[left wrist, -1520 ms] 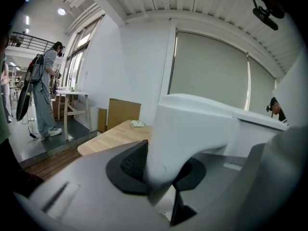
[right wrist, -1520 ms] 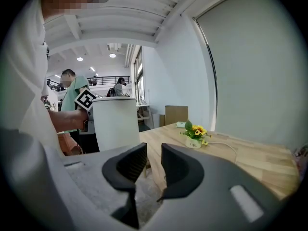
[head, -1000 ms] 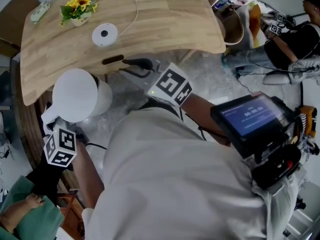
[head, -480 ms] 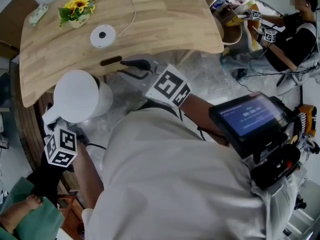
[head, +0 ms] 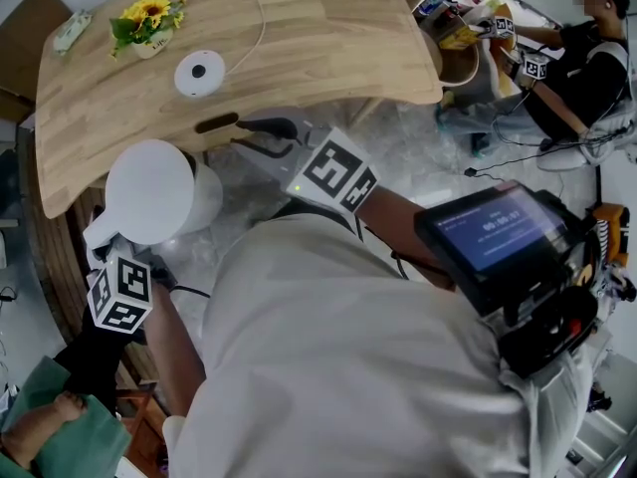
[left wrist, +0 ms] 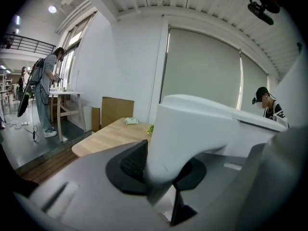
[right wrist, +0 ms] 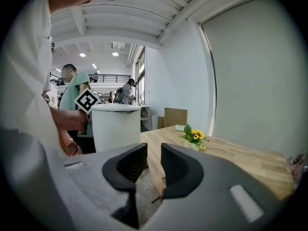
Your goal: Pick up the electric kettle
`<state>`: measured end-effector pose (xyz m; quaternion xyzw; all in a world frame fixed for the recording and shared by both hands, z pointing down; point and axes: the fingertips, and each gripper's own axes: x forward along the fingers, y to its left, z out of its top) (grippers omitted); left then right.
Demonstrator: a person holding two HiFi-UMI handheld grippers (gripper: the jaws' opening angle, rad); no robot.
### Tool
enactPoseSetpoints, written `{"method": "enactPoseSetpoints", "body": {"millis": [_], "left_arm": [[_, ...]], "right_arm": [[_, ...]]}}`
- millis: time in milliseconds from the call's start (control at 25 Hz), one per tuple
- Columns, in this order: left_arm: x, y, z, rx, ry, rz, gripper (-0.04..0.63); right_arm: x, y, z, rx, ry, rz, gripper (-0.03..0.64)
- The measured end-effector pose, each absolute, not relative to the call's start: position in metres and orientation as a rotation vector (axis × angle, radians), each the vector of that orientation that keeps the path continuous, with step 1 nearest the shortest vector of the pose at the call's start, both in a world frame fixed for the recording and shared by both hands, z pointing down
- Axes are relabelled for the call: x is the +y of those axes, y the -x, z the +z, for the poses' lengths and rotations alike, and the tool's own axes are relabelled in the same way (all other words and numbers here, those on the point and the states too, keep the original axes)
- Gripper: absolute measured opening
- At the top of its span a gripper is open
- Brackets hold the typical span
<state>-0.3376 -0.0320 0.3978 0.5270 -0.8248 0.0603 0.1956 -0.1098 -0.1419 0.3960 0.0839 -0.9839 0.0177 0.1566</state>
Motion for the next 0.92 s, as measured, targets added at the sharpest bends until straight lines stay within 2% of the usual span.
{"method": "enactPoseSetpoints", "body": {"millis": [920], "left_arm": [[-0.068, 0.333, 0.414, -2.261, -1.551, 0.143, 0.089]], "right_arm": [[-0.157, 0.09, 0.405, -2.772, -0.331, -0.005, 0.094]]}}
